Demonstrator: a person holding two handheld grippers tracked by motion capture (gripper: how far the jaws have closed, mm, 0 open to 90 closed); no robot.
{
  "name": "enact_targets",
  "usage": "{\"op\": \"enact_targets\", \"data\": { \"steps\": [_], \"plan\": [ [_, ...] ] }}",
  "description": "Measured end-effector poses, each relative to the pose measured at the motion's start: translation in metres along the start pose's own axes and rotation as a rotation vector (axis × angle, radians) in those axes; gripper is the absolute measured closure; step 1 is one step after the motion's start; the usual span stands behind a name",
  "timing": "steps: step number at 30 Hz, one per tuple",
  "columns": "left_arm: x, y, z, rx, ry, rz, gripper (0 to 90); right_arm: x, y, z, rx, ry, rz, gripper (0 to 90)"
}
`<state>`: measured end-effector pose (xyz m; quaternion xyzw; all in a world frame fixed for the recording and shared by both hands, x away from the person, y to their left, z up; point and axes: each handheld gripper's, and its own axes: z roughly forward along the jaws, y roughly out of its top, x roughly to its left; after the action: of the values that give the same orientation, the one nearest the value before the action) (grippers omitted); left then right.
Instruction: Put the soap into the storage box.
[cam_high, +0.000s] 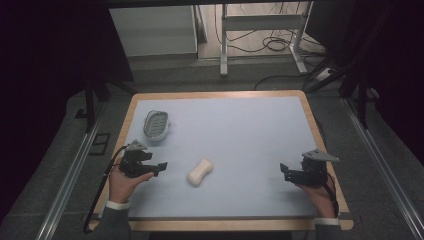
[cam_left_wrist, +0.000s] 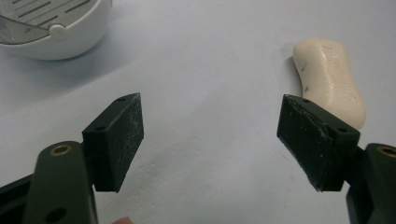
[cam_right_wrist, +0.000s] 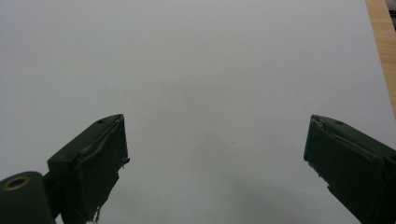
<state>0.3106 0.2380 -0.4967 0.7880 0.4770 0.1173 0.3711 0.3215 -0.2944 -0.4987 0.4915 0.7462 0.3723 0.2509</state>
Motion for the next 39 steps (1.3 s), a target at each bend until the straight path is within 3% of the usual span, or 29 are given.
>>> {"op": "enact_targets", "data": {
  "steps": [9, 20, 27, 39],
  "plan": [
    [-0.004, 0.004, -0.001, 0.001, 0.026, 0.001, 23.4, -0.009, -0.005, -0.008, -0.01, 0.006, 0.011, 7.0],
    [-0.02, 0.012, -0.018, -0.053, 0.026, 0.047, 23.2, -0.013, -0.006, -0.02, -0.053, -0.002, 0.016, 7.3],
    [-0.027, 0.021, -0.025, -0.027, 0.038, 0.065, 23.0, -0.014, -0.004, -0.02, -0.059, 0.003, 0.016, 7.4],
    [-0.039, 0.038, -0.024, 0.015, 0.02, 0.1, 22.2, -0.008, -0.004, -0.023, -0.064, 0.004, -0.015, 7.3]
  ]
}}
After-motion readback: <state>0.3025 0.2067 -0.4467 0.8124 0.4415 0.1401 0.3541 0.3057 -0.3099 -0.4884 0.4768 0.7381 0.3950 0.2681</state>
